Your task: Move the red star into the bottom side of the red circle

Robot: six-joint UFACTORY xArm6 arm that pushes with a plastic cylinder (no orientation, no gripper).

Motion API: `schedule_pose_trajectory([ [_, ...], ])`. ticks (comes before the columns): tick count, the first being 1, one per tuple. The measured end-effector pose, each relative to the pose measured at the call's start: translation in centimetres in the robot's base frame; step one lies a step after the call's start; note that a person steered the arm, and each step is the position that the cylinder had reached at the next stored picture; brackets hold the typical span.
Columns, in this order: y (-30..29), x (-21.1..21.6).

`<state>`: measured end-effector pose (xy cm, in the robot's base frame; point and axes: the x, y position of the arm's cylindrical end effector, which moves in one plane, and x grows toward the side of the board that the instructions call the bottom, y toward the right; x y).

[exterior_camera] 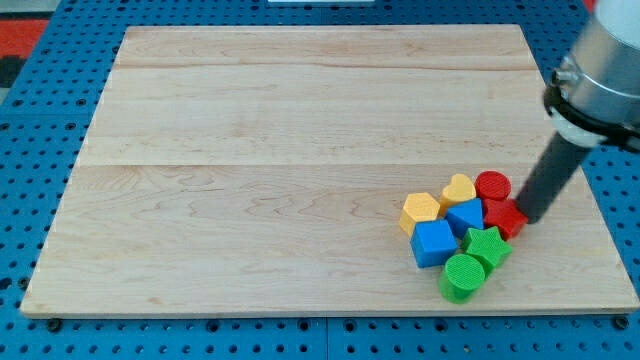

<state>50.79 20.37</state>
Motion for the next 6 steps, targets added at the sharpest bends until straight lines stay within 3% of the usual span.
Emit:
schedule_pose_trajectory([
  [2, -7.5, -6.6],
  [3, -16.8, -11.1],
  [4, -14.5, -12.8],
  [5, -3.0, -9.3],
  [6, 2.3, -1.2],
])
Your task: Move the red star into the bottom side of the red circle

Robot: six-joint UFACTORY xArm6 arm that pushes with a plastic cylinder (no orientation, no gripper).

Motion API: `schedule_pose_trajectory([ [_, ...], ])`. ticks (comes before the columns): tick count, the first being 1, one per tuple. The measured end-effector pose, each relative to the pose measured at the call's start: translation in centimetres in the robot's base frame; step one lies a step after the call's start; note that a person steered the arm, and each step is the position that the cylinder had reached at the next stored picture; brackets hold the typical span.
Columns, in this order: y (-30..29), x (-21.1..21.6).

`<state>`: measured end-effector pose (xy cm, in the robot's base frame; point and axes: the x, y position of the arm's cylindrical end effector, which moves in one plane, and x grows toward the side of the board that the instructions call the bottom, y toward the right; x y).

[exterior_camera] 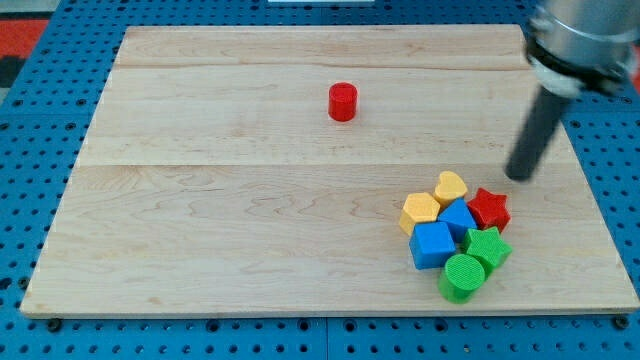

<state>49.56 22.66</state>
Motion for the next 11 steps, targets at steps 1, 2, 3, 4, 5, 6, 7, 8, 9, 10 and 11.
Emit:
schedule_pose_trajectory([
  [1, -1.4, 3.9],
  [2, -5.8, 3.6],
  [3, -6.7, 1.7],
  [4, -6.7, -2.1],
  [5, -7.8, -4.8],
  [6, -0.1, -2.7],
  [7, -3.6, 0.3],
  [8, -8.1, 1.1],
  [9, -9.5, -4.1],
  [10, -10.9, -8.4],
  [11, -13.4, -11.3],
])
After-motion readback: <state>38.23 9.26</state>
